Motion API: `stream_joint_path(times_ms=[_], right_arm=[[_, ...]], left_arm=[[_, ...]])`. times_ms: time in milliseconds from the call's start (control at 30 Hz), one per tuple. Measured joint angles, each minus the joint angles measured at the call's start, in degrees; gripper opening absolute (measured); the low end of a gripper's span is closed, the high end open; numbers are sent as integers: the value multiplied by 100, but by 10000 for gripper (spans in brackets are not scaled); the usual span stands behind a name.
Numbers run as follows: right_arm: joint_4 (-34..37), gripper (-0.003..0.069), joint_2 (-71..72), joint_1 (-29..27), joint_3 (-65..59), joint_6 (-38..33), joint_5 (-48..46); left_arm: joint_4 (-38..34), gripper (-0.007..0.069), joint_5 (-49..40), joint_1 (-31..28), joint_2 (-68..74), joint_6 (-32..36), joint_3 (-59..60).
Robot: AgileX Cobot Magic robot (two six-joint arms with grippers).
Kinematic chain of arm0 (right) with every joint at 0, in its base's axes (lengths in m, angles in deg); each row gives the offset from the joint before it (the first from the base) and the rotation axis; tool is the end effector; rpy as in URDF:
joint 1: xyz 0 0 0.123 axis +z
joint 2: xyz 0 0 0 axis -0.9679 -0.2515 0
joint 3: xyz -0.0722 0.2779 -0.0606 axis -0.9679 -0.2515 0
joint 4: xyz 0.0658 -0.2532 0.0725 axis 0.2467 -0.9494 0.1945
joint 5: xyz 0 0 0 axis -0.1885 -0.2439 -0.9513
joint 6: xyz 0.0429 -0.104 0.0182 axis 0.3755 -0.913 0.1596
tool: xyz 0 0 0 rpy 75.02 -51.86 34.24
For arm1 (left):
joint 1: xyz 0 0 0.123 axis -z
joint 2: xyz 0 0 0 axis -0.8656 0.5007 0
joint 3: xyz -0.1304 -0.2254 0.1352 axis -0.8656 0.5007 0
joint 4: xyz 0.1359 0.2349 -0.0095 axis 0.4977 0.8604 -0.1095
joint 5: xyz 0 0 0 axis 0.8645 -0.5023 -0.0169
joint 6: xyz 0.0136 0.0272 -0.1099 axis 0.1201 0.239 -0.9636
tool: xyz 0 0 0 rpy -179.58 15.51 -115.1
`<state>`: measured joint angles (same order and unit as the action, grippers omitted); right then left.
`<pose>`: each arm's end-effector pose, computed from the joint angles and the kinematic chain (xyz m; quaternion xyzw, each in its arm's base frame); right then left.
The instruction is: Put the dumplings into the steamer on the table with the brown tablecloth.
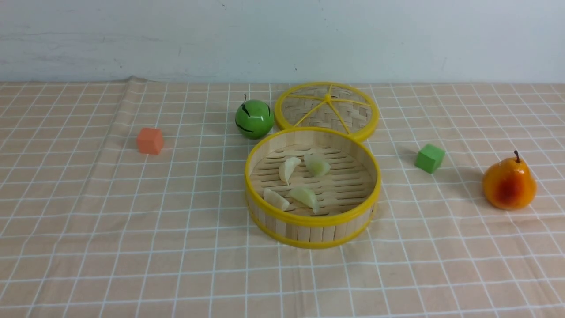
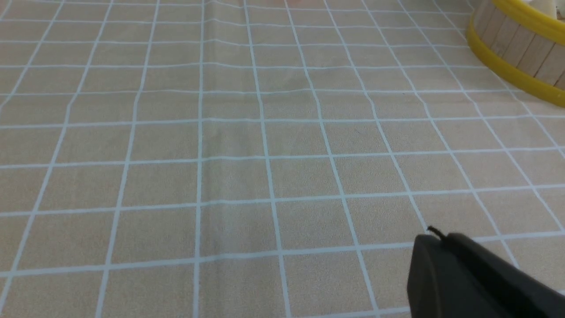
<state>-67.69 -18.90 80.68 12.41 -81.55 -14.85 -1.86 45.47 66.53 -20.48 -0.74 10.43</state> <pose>0.0842 0.0141 0.1662 -0.0931 0.8027 0.0201 0.5887 0.0848 -0.0104 0.1593 0.0010 0.8141 -0.0695 0.5766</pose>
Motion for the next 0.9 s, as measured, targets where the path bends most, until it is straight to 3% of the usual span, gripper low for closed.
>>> stream_joint_path(times_ms=[900], right_arm=[[5, 122, 0, 0, 0, 0, 0]], left_arm=[[0, -14, 6, 0, 0, 0, 0]])
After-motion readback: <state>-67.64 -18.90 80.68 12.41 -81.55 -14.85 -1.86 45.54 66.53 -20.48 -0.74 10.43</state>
